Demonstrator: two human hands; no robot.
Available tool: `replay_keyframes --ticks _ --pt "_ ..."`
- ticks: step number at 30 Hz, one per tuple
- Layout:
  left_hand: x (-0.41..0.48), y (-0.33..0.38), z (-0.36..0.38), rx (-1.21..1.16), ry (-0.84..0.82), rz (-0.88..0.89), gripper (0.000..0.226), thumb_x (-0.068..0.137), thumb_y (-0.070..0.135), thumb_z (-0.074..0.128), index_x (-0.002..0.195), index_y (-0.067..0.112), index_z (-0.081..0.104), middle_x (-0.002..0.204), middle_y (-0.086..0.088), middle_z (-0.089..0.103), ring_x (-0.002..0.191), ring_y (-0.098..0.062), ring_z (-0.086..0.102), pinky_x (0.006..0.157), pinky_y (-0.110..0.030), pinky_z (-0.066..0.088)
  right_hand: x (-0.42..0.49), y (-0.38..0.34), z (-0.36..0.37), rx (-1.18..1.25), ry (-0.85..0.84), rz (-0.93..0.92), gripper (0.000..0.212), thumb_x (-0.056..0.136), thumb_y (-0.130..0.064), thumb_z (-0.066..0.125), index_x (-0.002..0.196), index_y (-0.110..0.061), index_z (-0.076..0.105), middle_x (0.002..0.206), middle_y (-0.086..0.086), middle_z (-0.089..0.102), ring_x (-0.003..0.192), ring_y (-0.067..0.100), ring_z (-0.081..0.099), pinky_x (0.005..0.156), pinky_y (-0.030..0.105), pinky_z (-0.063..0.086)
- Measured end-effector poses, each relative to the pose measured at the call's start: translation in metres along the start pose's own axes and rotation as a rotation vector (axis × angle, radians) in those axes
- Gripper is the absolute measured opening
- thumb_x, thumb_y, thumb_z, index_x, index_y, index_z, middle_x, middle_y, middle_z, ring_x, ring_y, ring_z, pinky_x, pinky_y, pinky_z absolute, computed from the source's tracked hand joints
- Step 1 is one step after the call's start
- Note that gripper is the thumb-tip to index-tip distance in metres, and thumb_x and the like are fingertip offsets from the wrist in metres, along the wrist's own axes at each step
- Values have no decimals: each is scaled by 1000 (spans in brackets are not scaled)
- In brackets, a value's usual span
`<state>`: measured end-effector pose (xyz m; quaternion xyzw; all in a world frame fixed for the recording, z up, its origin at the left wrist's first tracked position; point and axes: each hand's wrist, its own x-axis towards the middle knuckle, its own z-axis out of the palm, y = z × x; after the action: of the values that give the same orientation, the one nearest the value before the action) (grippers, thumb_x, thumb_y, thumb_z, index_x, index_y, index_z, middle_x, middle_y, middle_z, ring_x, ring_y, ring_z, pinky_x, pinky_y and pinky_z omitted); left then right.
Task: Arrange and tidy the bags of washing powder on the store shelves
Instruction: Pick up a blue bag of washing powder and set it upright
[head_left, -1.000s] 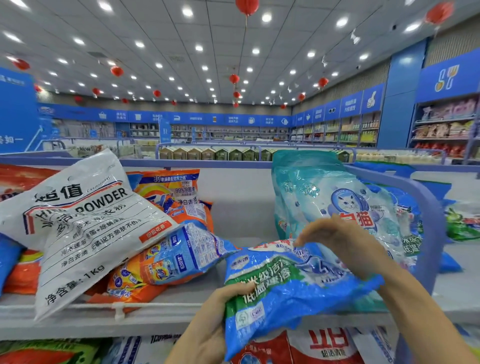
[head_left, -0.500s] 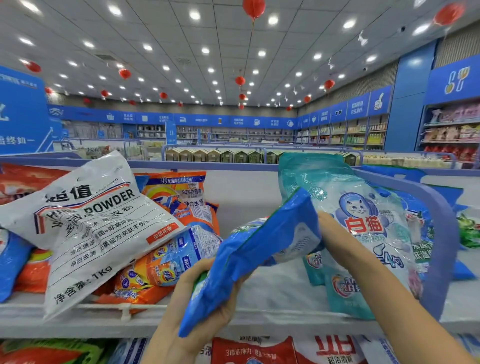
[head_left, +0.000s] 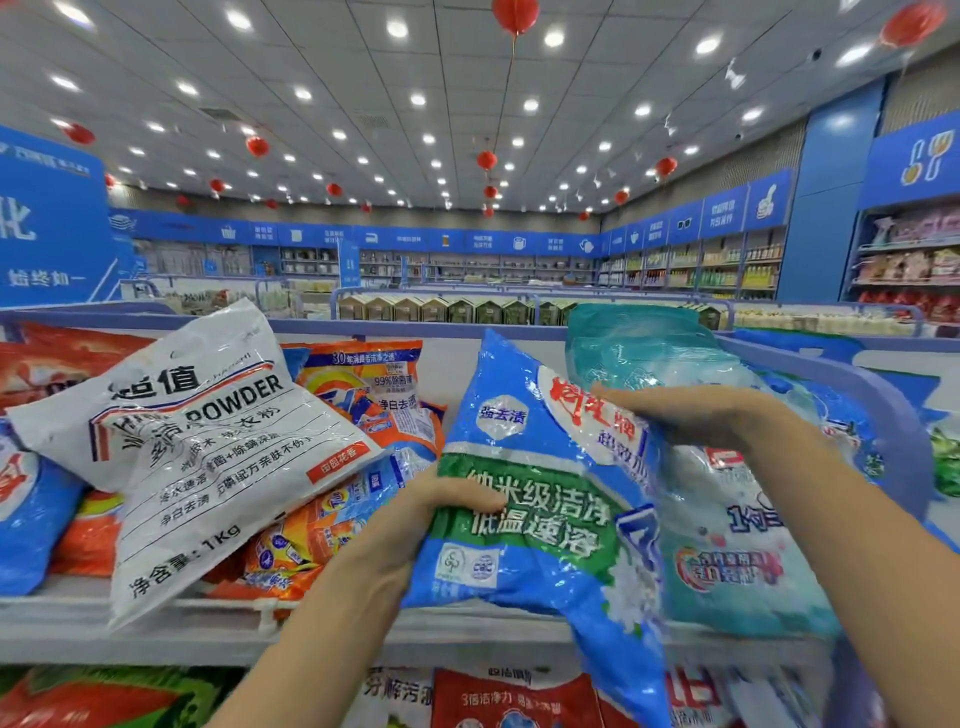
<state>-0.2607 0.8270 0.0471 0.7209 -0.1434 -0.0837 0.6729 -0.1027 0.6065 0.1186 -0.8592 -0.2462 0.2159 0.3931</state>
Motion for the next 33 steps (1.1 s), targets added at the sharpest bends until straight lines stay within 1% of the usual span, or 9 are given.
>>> replay_keyframes --ticks 1,3,6,9,13,18,24,29,33 --pt "6 3 -4 -169 78 90 16 44 -1 70 59 2 74 70 -21 71 45 -14 66 43 -21 52 4 -1 0 62 -15 -35 40 85 -49 47 101 -18 67 98 -5 74 86 11 69 76 22 53" --pt "9 3 -14 -324 76 117 38 35 2 71 73 2 77 74 -21 72 61 -29 71 53 -34 59 10 -9 2 118 42 -130 26 85 -33 56 91 -9 65 85 1 75 72 12 70 63 22 55" --pt "16 2 -34 -260 62 168 42 40 2 72 81 5 77 77 -22 72 64 -32 71 57 -35 59 14 -29 -1 17 271 -297 19 81 -23 67 86 -4 67 86 6 71 75 17 65 69 25 52" --pt "16 -2 -57 -205 101 239 46 41 6 78 88 10 76 83 -20 73 70 -32 71 66 -39 59 10 -50 -3 -80 318 -495 4 81 -19 70 84 -18 70 80 -8 74 73 9 70 65 19 54" --pt "10 -11 -93 -64 146 284 59 50 12 87 105 10 65 99 -17 73 85 -30 71 69 -34 57 -7 -87 -8 -290 366 -682 27 79 -12 74 58 -23 61 51 -14 59 50 -2 56 53 11 45" --pt "10 -42 -93 89 279 220 31 72 21 77 102 21 71 108 -5 73 100 -22 69 78 -23 55 -13 -128 7 -504 377 -715 13 79 -18 75 84 -8 70 69 2 70 60 17 65 58 27 55" --pt "10 -71 -66 144 480 354 80 44 32 85 116 24 50 103 14 71 91 -2 68 70 -11 51 5 -139 31 -869 753 -693 40 78 -41 72 110 -18 68 106 3 66 101 24 57 82 36 46" --pt "16 -74 -65 109 554 384 83 37 28 89 112 24 52 97 10 72 85 -5 69 67 -15 53 6 -128 37 -861 1018 -844 31 77 -41 73 96 -17 70 75 -1 59 78 23 54 64 30 35" --pt "12 -71 -78 87 467 321 79 36 27 90 108 15 59 96 0 75 85 -13 71 66 -19 54 7 -122 37 -990 1019 -930 36 74 -40 76 79 -7 64 62 6 55 60 24 45 50 23 20"
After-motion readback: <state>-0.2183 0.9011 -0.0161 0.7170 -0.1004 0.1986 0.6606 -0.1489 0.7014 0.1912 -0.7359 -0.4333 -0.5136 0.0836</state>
